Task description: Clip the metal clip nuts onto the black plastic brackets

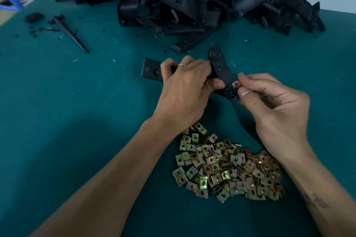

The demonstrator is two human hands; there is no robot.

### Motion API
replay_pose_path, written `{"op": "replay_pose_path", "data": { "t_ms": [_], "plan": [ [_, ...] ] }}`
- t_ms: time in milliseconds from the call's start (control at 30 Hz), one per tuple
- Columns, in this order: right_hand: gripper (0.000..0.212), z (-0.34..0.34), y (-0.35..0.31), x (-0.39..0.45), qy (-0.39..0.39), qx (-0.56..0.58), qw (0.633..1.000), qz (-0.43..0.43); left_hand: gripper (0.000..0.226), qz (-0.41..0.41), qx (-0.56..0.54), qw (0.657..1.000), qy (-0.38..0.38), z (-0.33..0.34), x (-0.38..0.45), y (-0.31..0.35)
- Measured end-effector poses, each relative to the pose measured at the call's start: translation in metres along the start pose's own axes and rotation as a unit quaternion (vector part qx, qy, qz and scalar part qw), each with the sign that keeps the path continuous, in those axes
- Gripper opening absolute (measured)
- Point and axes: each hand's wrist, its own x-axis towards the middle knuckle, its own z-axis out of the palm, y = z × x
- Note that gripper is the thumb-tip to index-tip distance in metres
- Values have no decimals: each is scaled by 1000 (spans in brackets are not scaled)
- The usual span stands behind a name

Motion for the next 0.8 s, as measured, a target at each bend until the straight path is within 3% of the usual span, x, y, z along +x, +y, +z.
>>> {"op": "replay_pose_path", "data": {
  "t_ms": [233,500,567,667,800],
  "plan": [
    [28,-1,-3,0,-23,-38,999,-26,26,4,-10,1000,-17,-1,-1,0],
    [37,-2,0,-1,-13,-48,999,-14,28,8,0,1000,-12,1,-1,2],
    [46,-4,1,1,-21,-124,991,-46,26,6,-3,1000,-11,1,-1,3],
    [33,-9,1,7,-21,-277,952,-130,18,1,-3,1000,-15,2,0,1],
    [34,-10,1,10,-27,-366,912,-184,16,-10,-11,999,-31,4,0,-1]
  ]
}}
